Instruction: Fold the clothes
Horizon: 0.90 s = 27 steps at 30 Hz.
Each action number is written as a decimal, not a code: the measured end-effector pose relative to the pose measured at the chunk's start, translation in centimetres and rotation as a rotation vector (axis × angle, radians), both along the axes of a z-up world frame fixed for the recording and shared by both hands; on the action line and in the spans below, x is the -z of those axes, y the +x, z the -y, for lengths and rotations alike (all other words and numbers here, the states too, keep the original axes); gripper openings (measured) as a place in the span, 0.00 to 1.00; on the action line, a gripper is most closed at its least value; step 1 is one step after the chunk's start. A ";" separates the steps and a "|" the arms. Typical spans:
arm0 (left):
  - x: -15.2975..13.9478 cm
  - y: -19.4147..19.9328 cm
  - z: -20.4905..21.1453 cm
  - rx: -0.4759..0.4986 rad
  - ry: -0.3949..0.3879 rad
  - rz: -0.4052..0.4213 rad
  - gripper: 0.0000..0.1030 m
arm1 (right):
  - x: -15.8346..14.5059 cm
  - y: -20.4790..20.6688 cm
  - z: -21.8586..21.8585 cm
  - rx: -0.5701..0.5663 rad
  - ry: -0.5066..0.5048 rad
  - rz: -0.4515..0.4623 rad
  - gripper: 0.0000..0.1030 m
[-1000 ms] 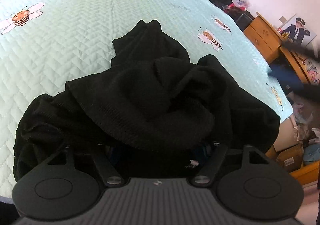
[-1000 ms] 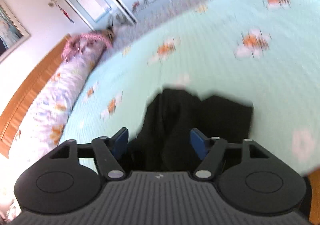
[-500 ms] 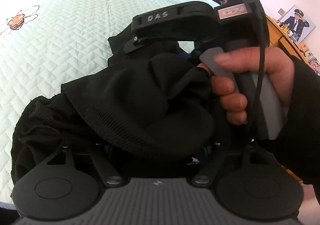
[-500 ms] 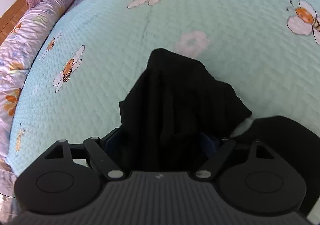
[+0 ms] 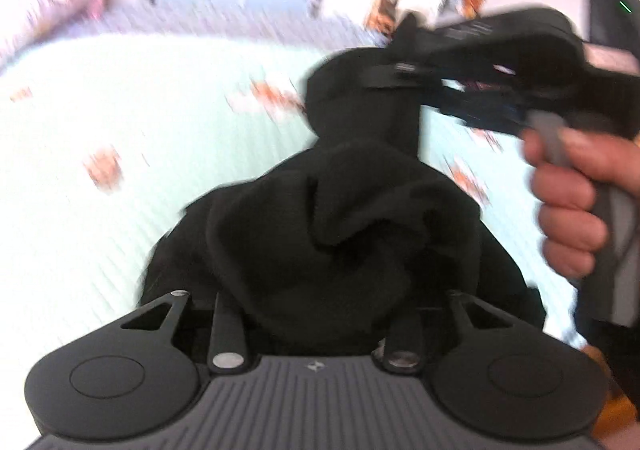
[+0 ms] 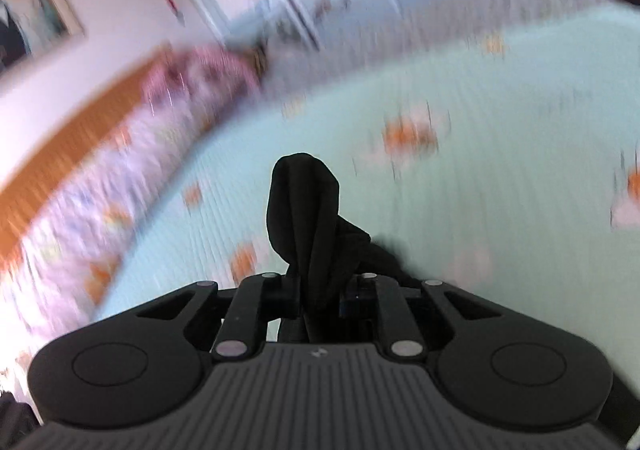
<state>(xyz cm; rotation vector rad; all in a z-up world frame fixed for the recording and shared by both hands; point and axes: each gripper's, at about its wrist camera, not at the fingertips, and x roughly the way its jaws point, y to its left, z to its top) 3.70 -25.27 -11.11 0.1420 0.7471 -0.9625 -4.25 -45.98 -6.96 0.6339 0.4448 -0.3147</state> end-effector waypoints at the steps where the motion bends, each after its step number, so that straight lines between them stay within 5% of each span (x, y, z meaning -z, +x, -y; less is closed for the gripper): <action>1: 0.2 0.7 0.3 -0.025 0.024 0.011 0.55 | -0.4 0.4 0.8 0.017 0.005 0.021 0.22; 2: 0.7 1.6 0.8 -0.047 0.064 0.009 0.72 | -0.2 0.9 1.7 0.029 0.018 0.026 0.31; 3: 1.3 2.4 1.2 -0.069 0.105 0.007 0.72 | 0.0 1.4 2.5 0.041 0.032 0.031 0.52; 4: 2.3 3.1 1.4 -0.093 0.145 -0.034 0.70 | 0.6 1.9 3.3 0.048 0.052 0.004 0.60; 7: 4.7 2.3 0.0 -0.080 0.141 -0.116 0.68 | 3.6 0.9 4.2 0.101 0.124 -0.083 0.62; 12: 6.1 -0.3 -1.0 -0.038 0.126 -0.147 0.69 | 6.3 -6.1 3.4 0.166 0.192 -0.005 0.62; 16: 6.2 -0.3 0.2 -0.007 0.128 -0.167 0.69 | 7.0 -10.2 2.6 0.234 0.065 -0.084 0.63; 18: 6.2 -0.9 0.1 -0.001 0.114 -0.170 0.69 | 7.6 -11.8 2.7 0.266 0.005 -0.124 0.72; 21: 6.0 -2.0 -0.2 0.008 0.106 -0.166 0.69 | 9.7 -12.0 3.4 0.293 -0.004 -0.229 0.76; 25: 5.4 -2.9 -0.6 -0.014 0.107 -0.159 0.69 | 13.8 -10.0 2.4 0.223 0.133 -0.268 0.73; 27: 4.8 -2.8 -1.3 -0.035 0.100 -0.147 0.69 | 14.3 -8.6 -0.1 0.126 0.121 -0.259 0.31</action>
